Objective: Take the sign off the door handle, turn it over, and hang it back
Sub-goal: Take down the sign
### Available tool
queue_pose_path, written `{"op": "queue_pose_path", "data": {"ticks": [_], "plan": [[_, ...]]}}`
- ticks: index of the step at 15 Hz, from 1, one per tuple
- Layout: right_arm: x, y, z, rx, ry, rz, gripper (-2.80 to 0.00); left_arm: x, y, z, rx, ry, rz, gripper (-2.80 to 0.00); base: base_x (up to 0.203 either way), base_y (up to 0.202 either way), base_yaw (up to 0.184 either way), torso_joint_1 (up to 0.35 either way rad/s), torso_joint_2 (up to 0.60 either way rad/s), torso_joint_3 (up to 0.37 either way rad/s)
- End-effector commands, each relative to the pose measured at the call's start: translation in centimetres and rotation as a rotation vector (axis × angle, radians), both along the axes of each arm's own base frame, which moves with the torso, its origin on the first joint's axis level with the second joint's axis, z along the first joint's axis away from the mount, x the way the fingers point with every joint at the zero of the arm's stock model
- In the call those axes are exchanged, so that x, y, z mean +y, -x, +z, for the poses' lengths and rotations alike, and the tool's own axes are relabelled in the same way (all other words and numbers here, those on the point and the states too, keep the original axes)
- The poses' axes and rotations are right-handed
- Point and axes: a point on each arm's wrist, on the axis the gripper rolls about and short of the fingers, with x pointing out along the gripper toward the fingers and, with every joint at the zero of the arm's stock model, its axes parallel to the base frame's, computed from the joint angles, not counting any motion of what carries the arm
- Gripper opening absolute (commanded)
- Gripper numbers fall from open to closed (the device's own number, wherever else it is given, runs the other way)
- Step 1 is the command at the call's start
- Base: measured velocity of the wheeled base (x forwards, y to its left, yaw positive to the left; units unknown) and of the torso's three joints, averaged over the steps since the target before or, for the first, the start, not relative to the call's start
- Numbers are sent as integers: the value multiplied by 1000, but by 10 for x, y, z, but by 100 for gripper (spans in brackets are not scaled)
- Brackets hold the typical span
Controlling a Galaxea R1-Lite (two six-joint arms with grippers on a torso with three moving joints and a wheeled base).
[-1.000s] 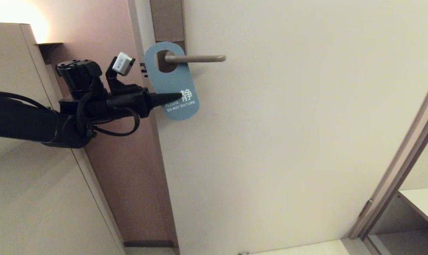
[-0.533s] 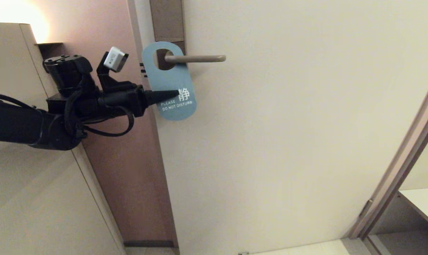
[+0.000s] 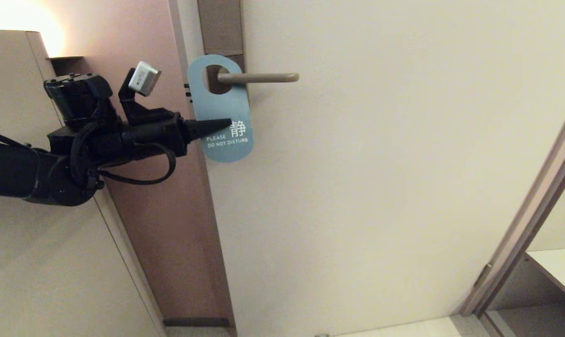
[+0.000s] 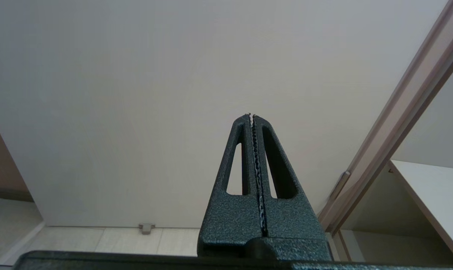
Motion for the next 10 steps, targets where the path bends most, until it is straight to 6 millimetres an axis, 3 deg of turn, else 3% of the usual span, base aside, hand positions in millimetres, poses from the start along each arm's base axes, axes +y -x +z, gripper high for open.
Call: {"op": "queue_pose_path", "data": {"ticks": [1,10], "plan": [[0,0,0,1,0,0,-280,0,0,0,-4,3,18,-280,0,0,0,0,0,0],[0,0,0,1,0,1,-280,-2,5,7,-19,10,50,-280,0,0,0,0,0,0]]}}
